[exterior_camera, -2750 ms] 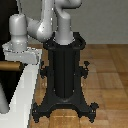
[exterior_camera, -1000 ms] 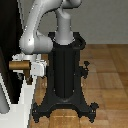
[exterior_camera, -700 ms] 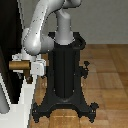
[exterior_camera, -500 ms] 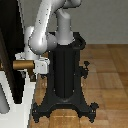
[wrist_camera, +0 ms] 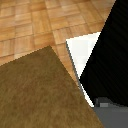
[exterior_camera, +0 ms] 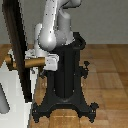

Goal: Open the door by pressing down and pulling on the handle.

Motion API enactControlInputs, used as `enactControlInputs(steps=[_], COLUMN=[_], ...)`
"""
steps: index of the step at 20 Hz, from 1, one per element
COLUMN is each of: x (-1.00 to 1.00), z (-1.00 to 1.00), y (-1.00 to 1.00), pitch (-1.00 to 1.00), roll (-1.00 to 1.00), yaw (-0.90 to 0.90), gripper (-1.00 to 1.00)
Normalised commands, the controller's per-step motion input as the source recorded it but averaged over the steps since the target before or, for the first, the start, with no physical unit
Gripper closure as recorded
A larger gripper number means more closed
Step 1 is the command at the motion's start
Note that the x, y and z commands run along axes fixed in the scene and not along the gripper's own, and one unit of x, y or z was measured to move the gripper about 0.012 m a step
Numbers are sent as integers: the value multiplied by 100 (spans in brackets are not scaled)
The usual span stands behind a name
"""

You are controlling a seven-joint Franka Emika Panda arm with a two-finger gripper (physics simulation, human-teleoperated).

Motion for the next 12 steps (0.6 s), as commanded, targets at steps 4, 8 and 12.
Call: enactControlInputs(steps=[4, 8, 12], x=[0, 0, 0], z=[0, 0, 0], y=[75, 75, 75], pitch=[0, 0, 0], roll=[0, 0, 0], yaw=[0, 0, 0], gripper=[100, 100, 100])
